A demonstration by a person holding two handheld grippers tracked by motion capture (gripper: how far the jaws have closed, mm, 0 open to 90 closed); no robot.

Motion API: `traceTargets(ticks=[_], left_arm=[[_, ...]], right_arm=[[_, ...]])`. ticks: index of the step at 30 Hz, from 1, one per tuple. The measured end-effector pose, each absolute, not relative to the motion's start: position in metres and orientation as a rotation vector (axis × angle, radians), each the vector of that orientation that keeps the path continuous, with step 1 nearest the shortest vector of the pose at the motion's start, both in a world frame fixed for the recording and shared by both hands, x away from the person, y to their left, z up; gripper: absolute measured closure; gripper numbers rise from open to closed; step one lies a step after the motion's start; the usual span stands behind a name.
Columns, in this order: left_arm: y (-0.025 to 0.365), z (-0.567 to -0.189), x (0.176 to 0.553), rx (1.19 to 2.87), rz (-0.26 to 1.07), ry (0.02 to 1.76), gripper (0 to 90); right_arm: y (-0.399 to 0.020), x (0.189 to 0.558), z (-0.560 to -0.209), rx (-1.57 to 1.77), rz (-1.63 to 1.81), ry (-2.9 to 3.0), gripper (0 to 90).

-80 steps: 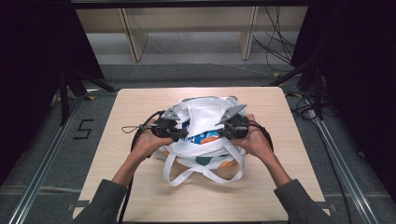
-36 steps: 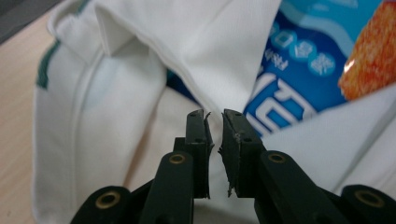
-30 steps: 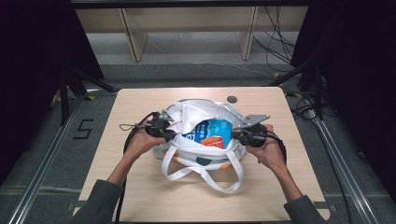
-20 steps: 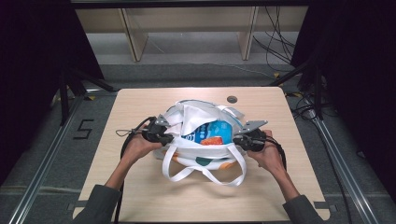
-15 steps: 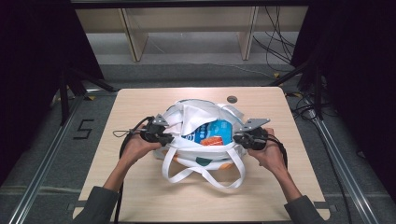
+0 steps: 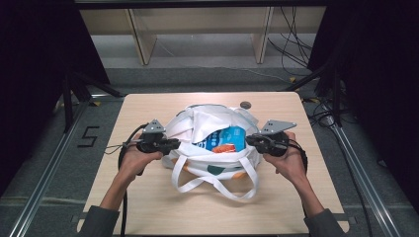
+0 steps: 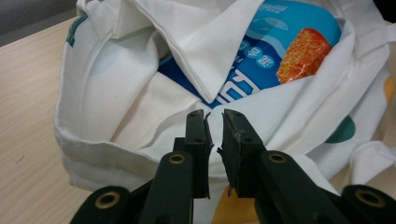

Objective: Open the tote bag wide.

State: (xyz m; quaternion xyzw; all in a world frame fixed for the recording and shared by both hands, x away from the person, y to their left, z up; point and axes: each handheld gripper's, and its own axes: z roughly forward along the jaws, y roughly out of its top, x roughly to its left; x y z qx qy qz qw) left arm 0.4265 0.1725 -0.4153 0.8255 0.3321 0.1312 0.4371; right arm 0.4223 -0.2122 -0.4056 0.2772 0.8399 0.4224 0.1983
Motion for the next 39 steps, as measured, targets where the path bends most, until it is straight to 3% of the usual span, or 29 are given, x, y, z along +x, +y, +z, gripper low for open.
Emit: traceTargets(ticks=[29,39], left_arm=[[0.183,-0.411,0.409,2.005,0.337,0.819,64.5],[0.185,-0.409,0.406,1.979,0.346,0.829,55.5]], right_arm=[[-0.225,0.416,-0.401,0.788,1.214,2.339,74.9],[-0.227,0.412,-0.402,0.817,1.216,2.322,64.3]])
